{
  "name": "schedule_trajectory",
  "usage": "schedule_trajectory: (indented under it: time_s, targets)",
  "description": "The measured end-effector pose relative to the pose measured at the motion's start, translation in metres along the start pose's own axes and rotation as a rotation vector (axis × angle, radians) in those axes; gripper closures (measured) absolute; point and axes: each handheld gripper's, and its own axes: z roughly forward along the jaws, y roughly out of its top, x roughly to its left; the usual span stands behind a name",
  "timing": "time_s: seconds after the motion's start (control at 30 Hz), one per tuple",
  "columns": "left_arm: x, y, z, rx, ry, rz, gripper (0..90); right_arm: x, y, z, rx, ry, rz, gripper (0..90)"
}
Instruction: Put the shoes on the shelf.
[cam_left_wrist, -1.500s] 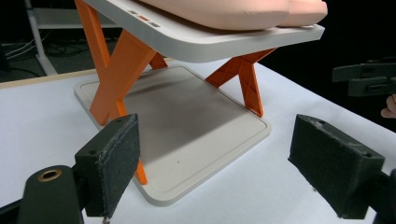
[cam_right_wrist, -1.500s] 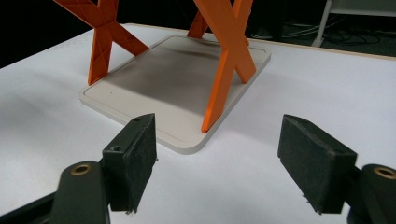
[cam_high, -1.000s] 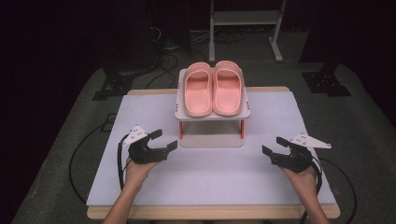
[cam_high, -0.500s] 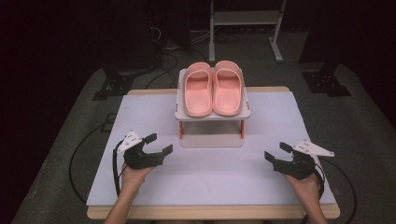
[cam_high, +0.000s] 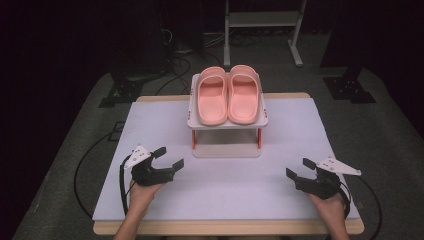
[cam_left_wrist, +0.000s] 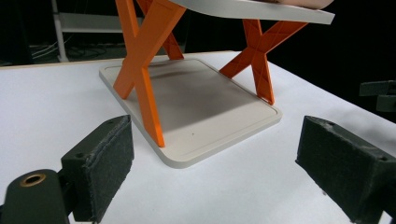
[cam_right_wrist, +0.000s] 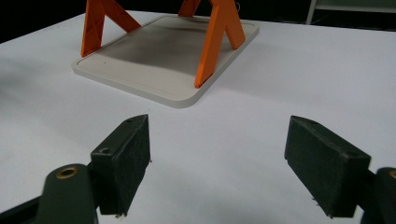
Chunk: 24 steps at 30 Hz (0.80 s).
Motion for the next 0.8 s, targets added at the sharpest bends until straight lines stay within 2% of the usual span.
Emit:
schedule_trajectory:
  time_s: [0.67,0.8]
  targets:
    - [-0.005,-0.015,-0.010,0.008,0.011,0.005,9.6,0.001,-0.015,-0.014,-0.001,-0.009,0.012,21.3]
    - [-0.005,-0.020,-0.010,0.007,0.013,-0.008,9.4,0.001,-0.018,-0.015,-0.007,-0.013,0.016,21.1]
